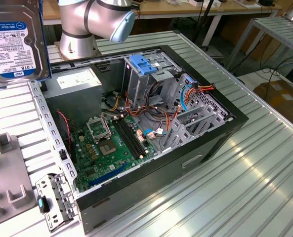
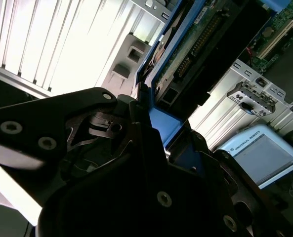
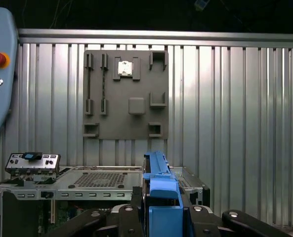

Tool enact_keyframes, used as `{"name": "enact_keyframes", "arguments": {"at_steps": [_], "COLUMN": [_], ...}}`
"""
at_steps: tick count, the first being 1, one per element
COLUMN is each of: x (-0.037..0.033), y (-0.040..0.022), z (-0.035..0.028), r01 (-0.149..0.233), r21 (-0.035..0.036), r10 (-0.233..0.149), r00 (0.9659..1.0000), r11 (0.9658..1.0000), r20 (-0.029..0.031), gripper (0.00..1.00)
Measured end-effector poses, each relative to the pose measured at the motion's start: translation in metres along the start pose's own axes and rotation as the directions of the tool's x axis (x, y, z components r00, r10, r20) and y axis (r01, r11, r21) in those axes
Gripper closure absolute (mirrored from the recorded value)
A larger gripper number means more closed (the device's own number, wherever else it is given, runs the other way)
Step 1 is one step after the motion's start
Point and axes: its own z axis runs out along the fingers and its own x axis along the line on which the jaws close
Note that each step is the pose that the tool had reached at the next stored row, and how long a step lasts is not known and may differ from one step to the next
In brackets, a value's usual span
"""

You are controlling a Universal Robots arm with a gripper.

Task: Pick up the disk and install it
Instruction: 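Pick up the disk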

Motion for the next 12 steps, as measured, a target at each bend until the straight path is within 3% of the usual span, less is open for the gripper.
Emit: {"name": "enact_keyframes", "arguments": {"at_steps": [12], "x": [0.0051], "y": [-0.0212], "z": [-0.0006], "r01": [0.000], "r21": [-0.0023], "r10": [0.000], "r00": [1.0000], "r11": [1.0000], "r20": [0.0000], "gripper": [0.63]}}
